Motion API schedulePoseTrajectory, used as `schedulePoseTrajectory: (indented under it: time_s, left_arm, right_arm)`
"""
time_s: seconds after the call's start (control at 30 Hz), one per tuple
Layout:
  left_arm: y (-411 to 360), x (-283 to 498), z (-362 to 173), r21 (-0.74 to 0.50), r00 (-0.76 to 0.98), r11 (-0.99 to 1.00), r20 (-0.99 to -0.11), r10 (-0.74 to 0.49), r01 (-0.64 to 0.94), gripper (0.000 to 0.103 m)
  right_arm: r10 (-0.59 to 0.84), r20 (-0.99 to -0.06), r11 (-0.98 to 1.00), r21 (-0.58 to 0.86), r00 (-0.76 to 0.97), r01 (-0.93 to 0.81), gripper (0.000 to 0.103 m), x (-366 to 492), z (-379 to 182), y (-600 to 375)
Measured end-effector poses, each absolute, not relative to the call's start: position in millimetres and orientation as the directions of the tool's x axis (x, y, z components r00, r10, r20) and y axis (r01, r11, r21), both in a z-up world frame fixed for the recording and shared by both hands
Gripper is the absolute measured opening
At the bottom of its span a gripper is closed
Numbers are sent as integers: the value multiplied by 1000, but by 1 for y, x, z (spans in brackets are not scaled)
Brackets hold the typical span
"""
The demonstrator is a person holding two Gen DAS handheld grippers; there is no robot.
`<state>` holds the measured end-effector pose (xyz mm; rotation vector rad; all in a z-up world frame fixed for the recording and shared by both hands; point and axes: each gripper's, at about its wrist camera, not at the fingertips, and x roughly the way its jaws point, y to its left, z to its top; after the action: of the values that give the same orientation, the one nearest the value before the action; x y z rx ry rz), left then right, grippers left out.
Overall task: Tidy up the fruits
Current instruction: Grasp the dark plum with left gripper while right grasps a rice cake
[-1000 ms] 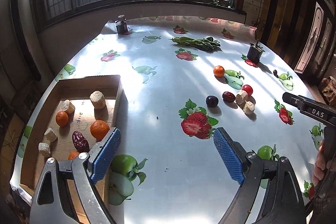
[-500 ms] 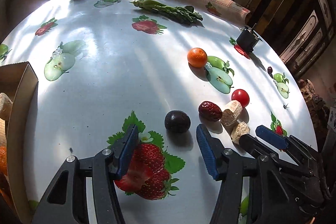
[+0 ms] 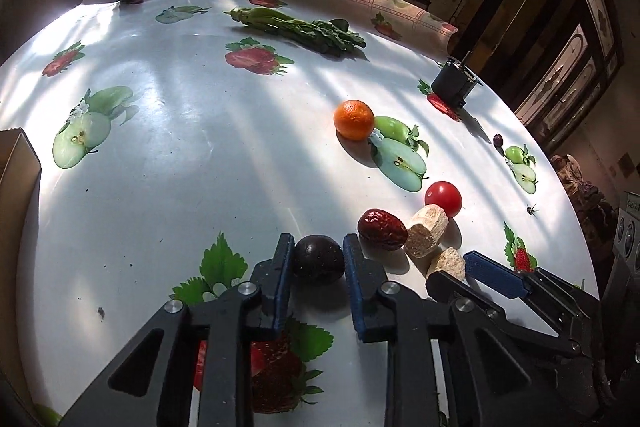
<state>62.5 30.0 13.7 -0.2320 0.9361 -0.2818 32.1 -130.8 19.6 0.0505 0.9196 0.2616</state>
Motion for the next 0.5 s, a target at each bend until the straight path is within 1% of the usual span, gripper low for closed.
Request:
schedulePoseTrajectory:
  time_s: [0.13, 0.17, 0.2, 0.3, 0.5]
  left_arm:
    - [27, 58, 14, -293, 564, 944, -759, -325, 150, 24]
    - [26, 57, 15, -280, 564, 947, -762, -318, 155, 24]
    - [24, 56, 15, -266, 562, 950, -767, -310, 162, 24]
    - [23, 53, 16, -256, 564, 952, -768, -305, 166, 22]
    - [28, 53, 19, -273, 571, 949, -759, -313, 158, 22]
  right_arm:
    - [239, -774, 968, 147, 587, -202, 47, 31, 19, -129]
    - [243, -772, 968, 149, 588, -204, 44, 31, 19, -128]
    - [247, -772, 966, 151, 586, -209, 38, 31, 19, -128]
    - [243, -770, 966, 140, 589, -215, 30, 29, 18, -125]
    - [246, -753, 967, 142, 610, -213, 30, 24, 23, -126]
